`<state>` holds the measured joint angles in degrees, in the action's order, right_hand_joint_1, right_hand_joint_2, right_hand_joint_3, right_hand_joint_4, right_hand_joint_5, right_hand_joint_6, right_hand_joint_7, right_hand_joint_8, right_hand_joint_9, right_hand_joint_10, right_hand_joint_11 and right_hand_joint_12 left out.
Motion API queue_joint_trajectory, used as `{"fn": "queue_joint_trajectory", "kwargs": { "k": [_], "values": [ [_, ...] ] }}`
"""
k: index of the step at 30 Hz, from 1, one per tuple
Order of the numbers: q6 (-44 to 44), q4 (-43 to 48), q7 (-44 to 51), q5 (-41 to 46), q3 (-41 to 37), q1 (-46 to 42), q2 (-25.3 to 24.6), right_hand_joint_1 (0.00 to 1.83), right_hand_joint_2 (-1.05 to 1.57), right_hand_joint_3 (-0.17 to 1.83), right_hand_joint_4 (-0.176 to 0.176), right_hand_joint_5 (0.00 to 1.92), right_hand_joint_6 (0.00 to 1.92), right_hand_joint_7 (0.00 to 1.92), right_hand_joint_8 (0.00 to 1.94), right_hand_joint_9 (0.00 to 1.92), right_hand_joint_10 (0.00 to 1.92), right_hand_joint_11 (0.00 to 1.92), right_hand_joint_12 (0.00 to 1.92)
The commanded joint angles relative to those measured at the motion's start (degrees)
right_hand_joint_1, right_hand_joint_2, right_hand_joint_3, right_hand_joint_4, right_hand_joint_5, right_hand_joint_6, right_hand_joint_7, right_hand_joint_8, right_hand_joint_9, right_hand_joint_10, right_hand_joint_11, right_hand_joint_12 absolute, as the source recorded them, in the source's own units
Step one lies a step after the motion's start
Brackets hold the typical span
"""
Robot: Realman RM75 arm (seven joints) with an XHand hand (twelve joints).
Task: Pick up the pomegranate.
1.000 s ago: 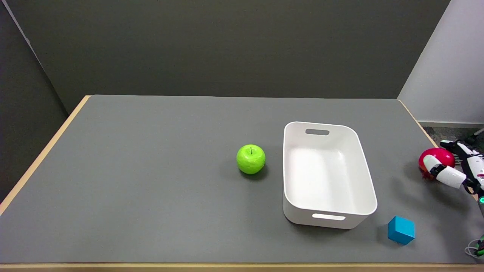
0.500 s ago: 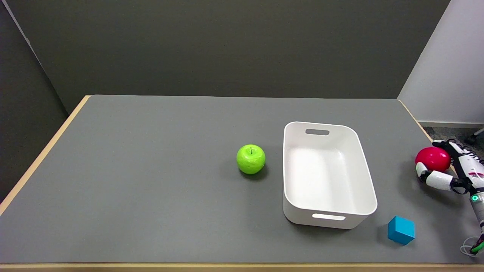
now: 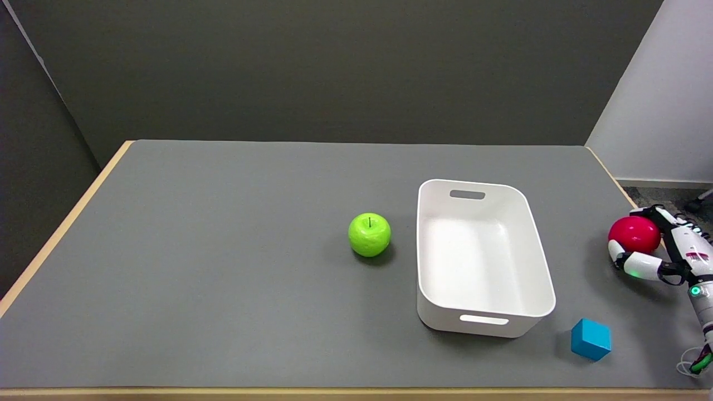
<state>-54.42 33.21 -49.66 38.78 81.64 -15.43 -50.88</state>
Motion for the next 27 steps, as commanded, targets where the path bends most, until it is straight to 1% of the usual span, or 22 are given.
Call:
{"fn": "queue_joint_trajectory", "kwargs": {
  "k": [1, 3, 7, 9, 13, 16, 19, 22, 24, 27],
  "values": [
    [-14.7, 7.1, 0.1, -0.8, -0.5, 0.8, 1.4, 0.84, 1.23, 0.29, 0.045, 0.54, 1.65, 0.47, 0.61, 0.12, 0.71, 0.00, 1.09],
    [-16.9, 10.5, 0.1, -1.9, -0.6, 0.6, 2.5, 0.85, 1.23, 0.29, 0.042, 0.55, 1.64, 0.49, 0.62, 0.13, 0.71, 0.00, 1.10],
    [-19.2, 17.0, 0.1, -7.5, -2.3, 0.7, 4.2, 0.87, 1.22, 0.28, 0.033, 0.57, 1.62, 0.54, 0.66, 0.17, 0.74, 0.00, 1.12],
    [-19.5, 19.6, 0.1, -10.6, -3.1, 1.3, 4.6, 0.89, 1.22, 0.28, 0.010, 0.58, 1.61, 0.56, 0.69, 0.18, 0.74, 0.00, 1.12],
    [-19.6, 23.1, 0.1, -15.4, -3.6, 2.6, 5.0, 0.91, 1.22, 0.27, -0.017, 0.58, 1.60, 0.57, 0.71, 0.22, 0.75, 0.01, 1.13],
    [-20.1, 25.9, -0.3, -17.7, -3.6, 3.1, 5.3, 0.92, 1.22, 0.27, -0.037, 0.58, 1.60, 0.60, 0.75, 0.30, 0.80, 0.10, 1.18],
    [-20.4, 28.5, -0.4, -20.0, -3.4, 3.3, 5.5, 0.92, 1.22, 0.27, -0.046, 0.58, 1.60, 0.62, 0.77, 0.37, 0.88, 0.18, 1.26],
    [-19.8, 30.9, -1.9, -22.5, -1.7, 3.9, 5.8, 0.93, 1.22, 0.27, -0.052, 0.58, 1.60, 0.63, 0.78, 0.41, 0.92, 0.22, 1.30],
    [-19.2, 31.4, -4.5, -22.7, 1.7, 5.5, 5.9, 0.92, 1.23, 0.26, -0.050, 0.58, 1.61, 0.64, 0.79, 0.43, 0.93, 0.23, 1.30],
    [-18.4, 31.6, -5.5, -22.7, 5.4, 7.3, 6.0, 0.92, 1.23, 0.26, -0.045, 0.58, 1.61, 0.64, 0.80, 0.44, 0.94, 0.23, 1.30]
  ]
}}
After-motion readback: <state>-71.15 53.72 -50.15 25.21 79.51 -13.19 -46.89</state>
